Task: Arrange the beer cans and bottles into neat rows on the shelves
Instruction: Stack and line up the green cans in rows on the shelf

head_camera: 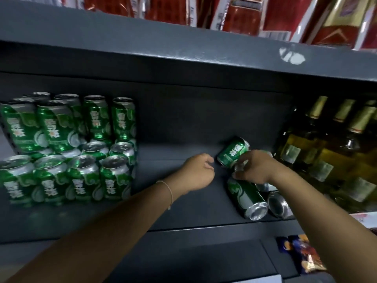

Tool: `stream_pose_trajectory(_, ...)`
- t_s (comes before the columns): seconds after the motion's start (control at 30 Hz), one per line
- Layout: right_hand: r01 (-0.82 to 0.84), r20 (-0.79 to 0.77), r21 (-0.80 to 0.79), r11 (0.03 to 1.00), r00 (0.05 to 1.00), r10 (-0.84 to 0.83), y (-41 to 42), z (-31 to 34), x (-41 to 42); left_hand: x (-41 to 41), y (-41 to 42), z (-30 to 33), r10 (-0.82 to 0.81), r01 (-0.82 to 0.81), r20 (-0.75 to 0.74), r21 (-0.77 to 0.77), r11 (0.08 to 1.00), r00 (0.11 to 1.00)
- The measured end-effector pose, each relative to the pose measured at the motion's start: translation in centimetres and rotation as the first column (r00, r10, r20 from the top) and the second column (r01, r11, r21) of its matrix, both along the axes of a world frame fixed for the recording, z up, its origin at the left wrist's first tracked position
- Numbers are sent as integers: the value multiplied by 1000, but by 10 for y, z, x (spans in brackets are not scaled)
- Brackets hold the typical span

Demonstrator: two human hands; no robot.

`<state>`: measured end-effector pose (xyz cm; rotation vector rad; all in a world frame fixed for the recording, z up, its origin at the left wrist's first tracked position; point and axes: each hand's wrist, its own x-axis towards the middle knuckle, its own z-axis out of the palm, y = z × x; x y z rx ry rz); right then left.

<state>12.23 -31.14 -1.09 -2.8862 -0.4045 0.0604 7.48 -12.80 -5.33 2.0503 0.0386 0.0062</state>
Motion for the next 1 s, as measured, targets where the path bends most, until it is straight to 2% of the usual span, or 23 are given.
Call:
stream_pose_trajectory(0.07,-12,0,-75,997,1000,12,-2,-4,-3,3,-9,-5,-12,14,-48,46,999,999)
stream_pose_trajectory(0.17,10,-40,-87,996,999,-14,-3,-12,-3,8,-18,-12,-6,14,-91,80,997,996)
stream_pose_trajectory(0.37,11,-109,-74,997,994,-19,4,-24,5,7,-24,-17,42,-38,-151,31,999,988)
stream_pose_trajectory(0.53,46,-122,33,998,992,-42,5,-30,11,5,-12,-22,36,-39,-210,-12,999,977)
stream_pose_trajectory(0.63,67,-93,190,979,994,-50,6,-30,15,-1,-5,-21,16,-26,-234,-41,999,972)
stream_pose_trajectory(0.7,74,-116,410,909,993,-29,9,-24,16,-7,-1,-16,-47,21,-270,-100,995,962)
stream_pose_trajectory(0.73,69,-157,539,840,987,19,13,-20,14,-10,1,-14,-97,55,-291,-150,987,952)
stream_pose_trajectory(0.83,46,-240,827,561,930,278,29,-4,3,-20,11,-5,-235,136,-286,-326,935,929)
stream_pose_trajectory(0.9,47,-229,900,434,897,378,42,7,-4,-26,20,3,-246,140,-216,-413,900,945)
stream_pose_trajectory(1.0,24,-158,960,278,868,470,63,23,-13,-34,36,15,-136,88,-72,-460,884,988)
